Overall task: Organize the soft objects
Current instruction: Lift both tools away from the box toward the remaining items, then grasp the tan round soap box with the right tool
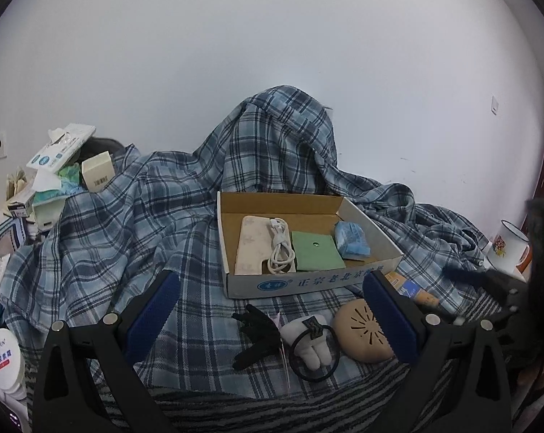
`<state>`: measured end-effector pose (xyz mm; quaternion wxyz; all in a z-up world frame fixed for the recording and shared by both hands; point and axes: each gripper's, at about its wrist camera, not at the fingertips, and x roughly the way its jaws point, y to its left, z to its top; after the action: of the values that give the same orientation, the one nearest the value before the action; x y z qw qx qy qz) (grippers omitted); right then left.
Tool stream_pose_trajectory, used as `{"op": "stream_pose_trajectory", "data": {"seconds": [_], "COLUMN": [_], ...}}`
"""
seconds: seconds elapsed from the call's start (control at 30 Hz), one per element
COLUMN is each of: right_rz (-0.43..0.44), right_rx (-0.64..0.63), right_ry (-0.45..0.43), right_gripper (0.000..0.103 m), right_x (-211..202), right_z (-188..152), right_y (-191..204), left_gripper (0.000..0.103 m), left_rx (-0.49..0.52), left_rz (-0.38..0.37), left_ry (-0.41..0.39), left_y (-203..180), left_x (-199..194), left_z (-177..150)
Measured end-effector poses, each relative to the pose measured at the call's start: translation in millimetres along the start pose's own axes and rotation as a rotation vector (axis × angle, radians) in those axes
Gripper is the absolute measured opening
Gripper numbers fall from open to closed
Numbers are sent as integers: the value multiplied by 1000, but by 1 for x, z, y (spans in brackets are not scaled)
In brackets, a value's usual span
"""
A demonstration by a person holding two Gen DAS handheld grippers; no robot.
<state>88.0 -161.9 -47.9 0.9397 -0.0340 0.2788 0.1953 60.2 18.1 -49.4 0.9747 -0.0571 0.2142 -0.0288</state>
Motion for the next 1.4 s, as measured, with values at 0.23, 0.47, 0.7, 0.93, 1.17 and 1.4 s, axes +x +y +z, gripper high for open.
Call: {"op": "stream_pose_trajectory", "data": {"seconds": [0.23, 0.47, 0.7, 0.93, 1.17, 1.4], "right_rz": [40, 96, 66, 75, 56, 37], "right_rx": [-71, -64, -30, -60, -106, -118], "right_ry": [143, 265, 316, 336, 362, 349], "right_gripper": [84, 83, 83, 83, 83, 76], "right_x": [27, 53, 66, 69, 73, 71], "right_z": [-6, -9, -12, -13, -16, -16], "right_y": [22, 23, 15, 22, 29, 30], "left_gripper": [103, 103, 103, 103, 103, 103], "left_rx": [-14, -35, -36, -47, -48, -50], "left_rz": [2, 2, 2, 6, 4, 4], "left_ry": [15, 19, 21, 22, 23, 23], "left_y": [2, 6, 7, 9, 11, 12], "left_x": [3, 5, 5, 5, 5, 5], "left_z": [1, 1, 1, -1, -1, 0]}}
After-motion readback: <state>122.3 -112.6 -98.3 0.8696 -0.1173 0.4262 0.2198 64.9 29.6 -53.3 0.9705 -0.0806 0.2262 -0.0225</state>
